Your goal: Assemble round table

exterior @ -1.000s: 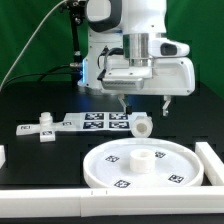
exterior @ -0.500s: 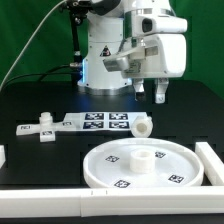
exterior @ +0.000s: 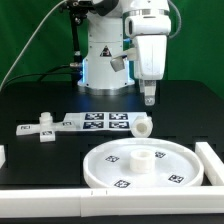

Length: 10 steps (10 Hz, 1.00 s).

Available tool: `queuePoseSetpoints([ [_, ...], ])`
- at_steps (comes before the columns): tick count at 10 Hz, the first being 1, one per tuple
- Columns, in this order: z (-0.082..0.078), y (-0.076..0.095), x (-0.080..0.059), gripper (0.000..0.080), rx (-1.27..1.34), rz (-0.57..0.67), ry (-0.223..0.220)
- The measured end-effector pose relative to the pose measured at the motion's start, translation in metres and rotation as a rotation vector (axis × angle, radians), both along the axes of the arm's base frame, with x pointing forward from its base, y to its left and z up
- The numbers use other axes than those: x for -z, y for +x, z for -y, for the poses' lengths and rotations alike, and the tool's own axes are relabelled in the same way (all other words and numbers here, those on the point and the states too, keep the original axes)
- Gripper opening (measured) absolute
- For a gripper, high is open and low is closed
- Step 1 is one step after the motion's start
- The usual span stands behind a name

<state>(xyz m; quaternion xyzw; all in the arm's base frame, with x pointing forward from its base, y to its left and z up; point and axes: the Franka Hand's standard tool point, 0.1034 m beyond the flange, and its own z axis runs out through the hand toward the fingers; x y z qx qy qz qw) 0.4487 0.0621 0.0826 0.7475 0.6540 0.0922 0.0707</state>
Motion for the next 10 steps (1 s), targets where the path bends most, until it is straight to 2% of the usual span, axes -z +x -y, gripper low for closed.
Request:
queuePoseSetpoints([
  [3,-0.013,0.016,0.008,0.0649,0.359,-0.006,0.104],
  [5,-0.016,0.019,0.018,0.0649,0.637,-0.008,0.195],
  [6,-0.015,0.018,0.022,0.0649,0.751,-0.013,0.224],
  [7,-0.009,0.020,0.022,0.0649,0.833,-0.014,0.240],
  [10,-0.009,0.020,0.022,0.0649,0.994,-0.021,0.280],
])
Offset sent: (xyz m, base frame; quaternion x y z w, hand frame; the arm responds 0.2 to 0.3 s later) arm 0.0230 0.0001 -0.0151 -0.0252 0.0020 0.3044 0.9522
